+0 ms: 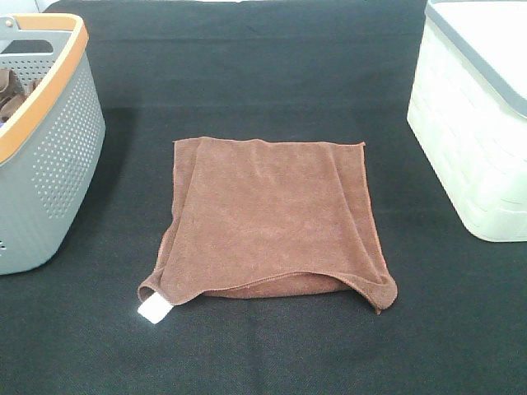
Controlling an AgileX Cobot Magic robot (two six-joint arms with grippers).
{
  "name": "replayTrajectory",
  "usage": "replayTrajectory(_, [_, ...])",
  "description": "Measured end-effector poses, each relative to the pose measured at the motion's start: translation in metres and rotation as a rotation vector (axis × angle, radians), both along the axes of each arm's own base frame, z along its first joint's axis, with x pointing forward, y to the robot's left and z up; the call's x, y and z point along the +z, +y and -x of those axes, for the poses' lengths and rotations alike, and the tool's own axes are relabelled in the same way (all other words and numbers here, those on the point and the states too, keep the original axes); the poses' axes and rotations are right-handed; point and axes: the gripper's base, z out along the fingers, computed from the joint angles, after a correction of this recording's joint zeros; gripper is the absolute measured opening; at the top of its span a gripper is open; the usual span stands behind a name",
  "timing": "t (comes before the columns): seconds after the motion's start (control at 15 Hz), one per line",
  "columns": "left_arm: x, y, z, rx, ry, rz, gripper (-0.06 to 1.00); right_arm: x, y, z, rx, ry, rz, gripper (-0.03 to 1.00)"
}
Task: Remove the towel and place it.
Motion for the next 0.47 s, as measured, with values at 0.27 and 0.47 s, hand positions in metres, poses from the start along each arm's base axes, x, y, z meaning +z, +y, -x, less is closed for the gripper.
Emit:
replayTrajectory(0.27, [0.0,0.0,0.0,0.0,0.0,0.0,0.82,0.0,0.0,0.0,0.0,0.0,0.0,0.66])
replayTrajectory(0.47, [0.0,0.0,0.0,0.0,0.0,0.0,0.82,0.0,0.0,0.0,0.0,0.0,0.0,0.66])
